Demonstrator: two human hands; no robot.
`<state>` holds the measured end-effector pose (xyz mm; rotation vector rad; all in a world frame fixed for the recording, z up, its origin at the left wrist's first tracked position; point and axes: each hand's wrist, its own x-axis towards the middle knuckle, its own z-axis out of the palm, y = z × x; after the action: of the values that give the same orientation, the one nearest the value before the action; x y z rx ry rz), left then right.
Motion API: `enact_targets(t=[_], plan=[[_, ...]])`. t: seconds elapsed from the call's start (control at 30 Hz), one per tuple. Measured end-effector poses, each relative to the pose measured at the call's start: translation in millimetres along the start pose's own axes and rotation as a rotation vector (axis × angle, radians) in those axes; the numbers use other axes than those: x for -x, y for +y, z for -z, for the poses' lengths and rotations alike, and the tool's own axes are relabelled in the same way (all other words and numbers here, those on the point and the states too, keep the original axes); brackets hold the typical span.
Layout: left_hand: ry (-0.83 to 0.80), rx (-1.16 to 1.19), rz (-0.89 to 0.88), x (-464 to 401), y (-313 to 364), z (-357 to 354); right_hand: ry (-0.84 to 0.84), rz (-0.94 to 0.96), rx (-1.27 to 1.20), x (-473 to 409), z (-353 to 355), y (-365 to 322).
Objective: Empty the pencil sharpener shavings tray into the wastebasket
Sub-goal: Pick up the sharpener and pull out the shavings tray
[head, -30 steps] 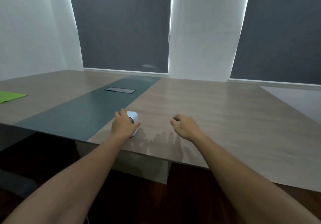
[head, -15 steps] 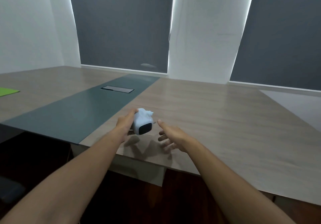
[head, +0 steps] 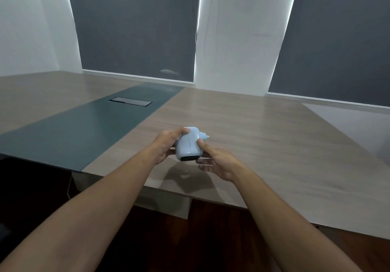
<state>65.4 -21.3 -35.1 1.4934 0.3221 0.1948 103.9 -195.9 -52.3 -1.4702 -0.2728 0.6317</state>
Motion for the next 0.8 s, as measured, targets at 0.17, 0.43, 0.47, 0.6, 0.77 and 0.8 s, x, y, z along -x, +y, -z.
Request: enact_targets(t=[0.17, 0.43, 0.47, 0.6, 0.77, 0.8], plan=[[-0.06, -0.049, -0.051, -3.2, 3.6, -7.7, 0.004, 0.062, -0.12, 4.9, 20.3, 4.7], [-0.163, -0.147, -0.116, -12.5, 1.0, -10.6, 0.079, 0.123, -0.227, 18.8, 64.7, 12.5], [-0.175, -0.15, -0.117, -12.7, 0.7, -12.9, 0.095, 0.134, -0.227, 20.2, 67.8, 12.8], [-0.212, -0.155, -0.129, -13.2, -3.0, -18.2, 0.156, 0.167, -0.214, 26.2, 77.9, 14.6], [-0.205, -0.165, -0.133, -11.6, -4.8, -20.9, 0.251, 0.19, -0.194, 30.7, 93.6, 20.1], [-0.19, -0.175, -0.134, -11.7, -6.0, -19.9, 0.261, 0.193, -0.178, 32.0, 97.2, 20.5]])
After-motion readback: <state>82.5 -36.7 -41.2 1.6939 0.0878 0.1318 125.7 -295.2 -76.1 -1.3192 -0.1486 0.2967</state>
